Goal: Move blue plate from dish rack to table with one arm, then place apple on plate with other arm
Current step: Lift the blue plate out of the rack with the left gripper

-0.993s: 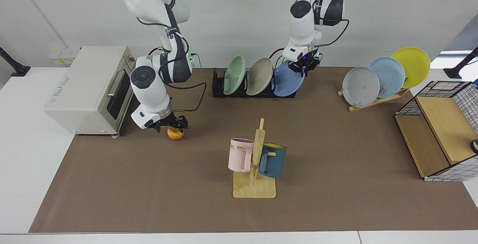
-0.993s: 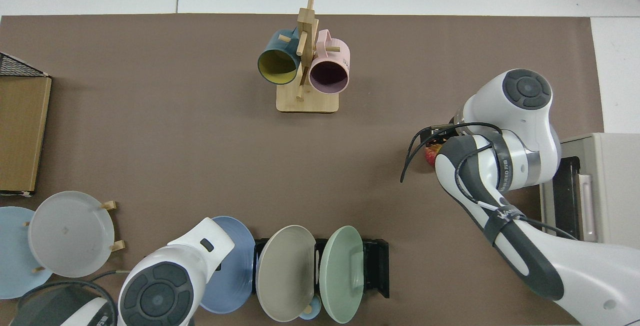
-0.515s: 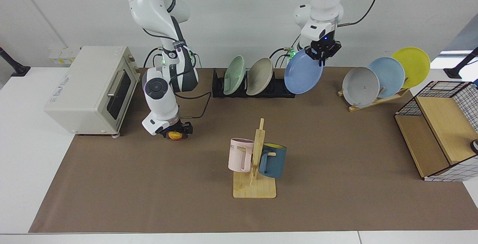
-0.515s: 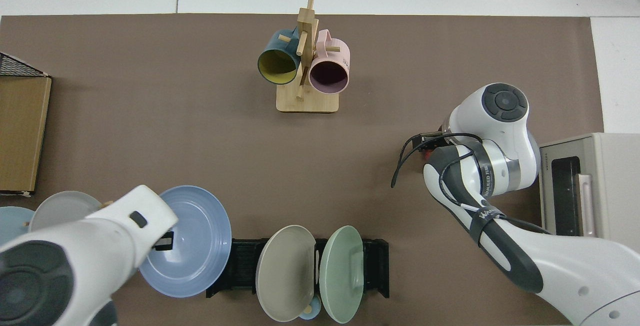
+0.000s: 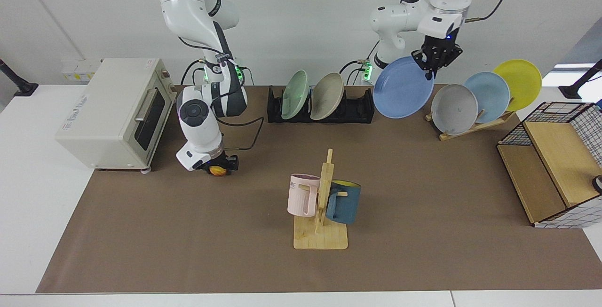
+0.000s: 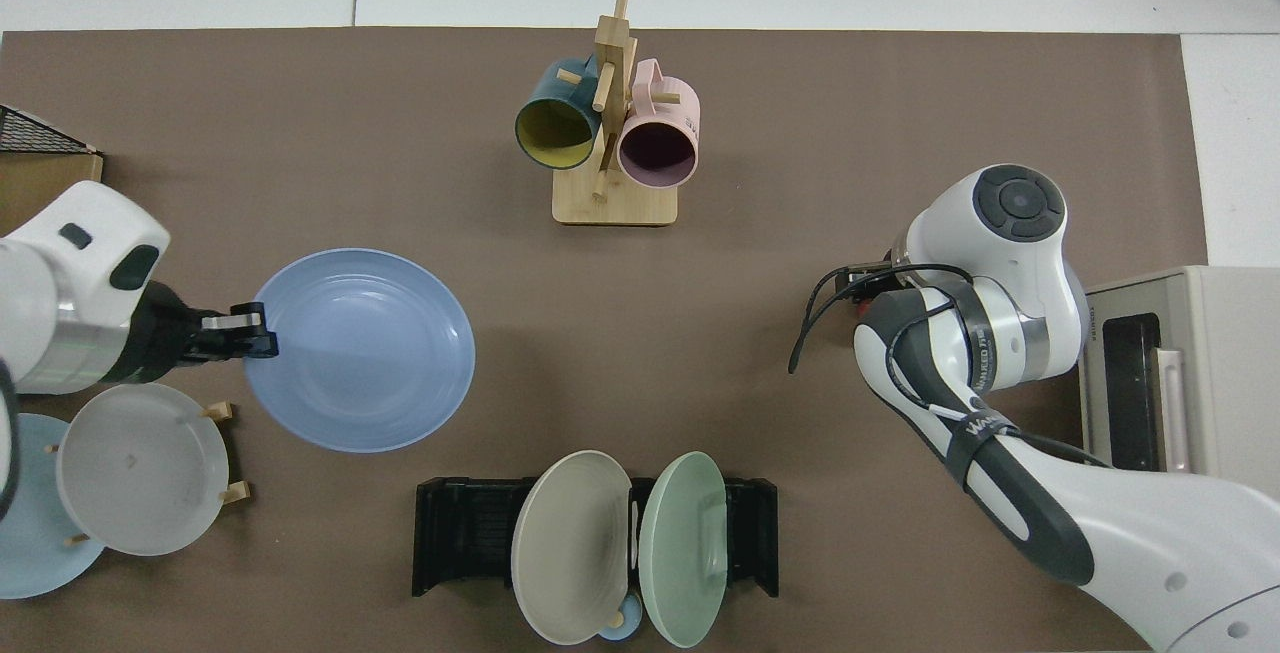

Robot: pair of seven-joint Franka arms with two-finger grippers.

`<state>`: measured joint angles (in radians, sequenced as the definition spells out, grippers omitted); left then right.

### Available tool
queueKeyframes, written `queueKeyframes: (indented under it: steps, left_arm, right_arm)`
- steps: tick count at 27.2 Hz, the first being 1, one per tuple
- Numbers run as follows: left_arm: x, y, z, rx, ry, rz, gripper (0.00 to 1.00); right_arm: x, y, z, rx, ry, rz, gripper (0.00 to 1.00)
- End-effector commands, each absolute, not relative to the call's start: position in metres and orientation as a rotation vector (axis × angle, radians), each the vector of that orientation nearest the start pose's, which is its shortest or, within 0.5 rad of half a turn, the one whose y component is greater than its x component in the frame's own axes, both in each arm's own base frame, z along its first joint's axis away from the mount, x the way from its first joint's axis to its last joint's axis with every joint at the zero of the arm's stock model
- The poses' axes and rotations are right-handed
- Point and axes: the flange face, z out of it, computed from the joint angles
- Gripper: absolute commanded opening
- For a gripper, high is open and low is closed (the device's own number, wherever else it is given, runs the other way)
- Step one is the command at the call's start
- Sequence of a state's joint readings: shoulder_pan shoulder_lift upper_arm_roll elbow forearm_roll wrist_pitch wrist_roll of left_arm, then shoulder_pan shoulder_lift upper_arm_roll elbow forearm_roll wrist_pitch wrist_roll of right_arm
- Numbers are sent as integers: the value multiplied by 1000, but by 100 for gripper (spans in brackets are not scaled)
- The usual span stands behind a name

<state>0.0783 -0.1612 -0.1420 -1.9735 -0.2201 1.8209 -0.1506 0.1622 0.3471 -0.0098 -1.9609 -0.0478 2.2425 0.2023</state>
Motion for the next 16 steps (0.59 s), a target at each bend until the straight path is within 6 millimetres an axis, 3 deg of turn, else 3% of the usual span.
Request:
queueKeyframes:
  steps: [1, 5, 7, 11, 16]
  left_arm:
    - [523, -102, 506, -3432, -268, 56, 0]
    - [517, -156, 470, -3439, -366, -21, 0]
    - [512, -189, 438, -3436, -389, -21, 0]
    - [494, -231, 390, -3428, -462, -95, 0]
    - [471, -251, 366, -3420, -455, -102, 0]
  right_arm:
    - [608, 86, 337, -3212, 46, 97, 0]
    - [611, 86, 378, -3213, 56, 89, 0]
    - [611, 85, 397, -3213, 62, 74, 0]
    - [607, 85, 441, -3207, 75, 76, 0]
    - [599, 85, 486, -3199, 81, 77, 0]
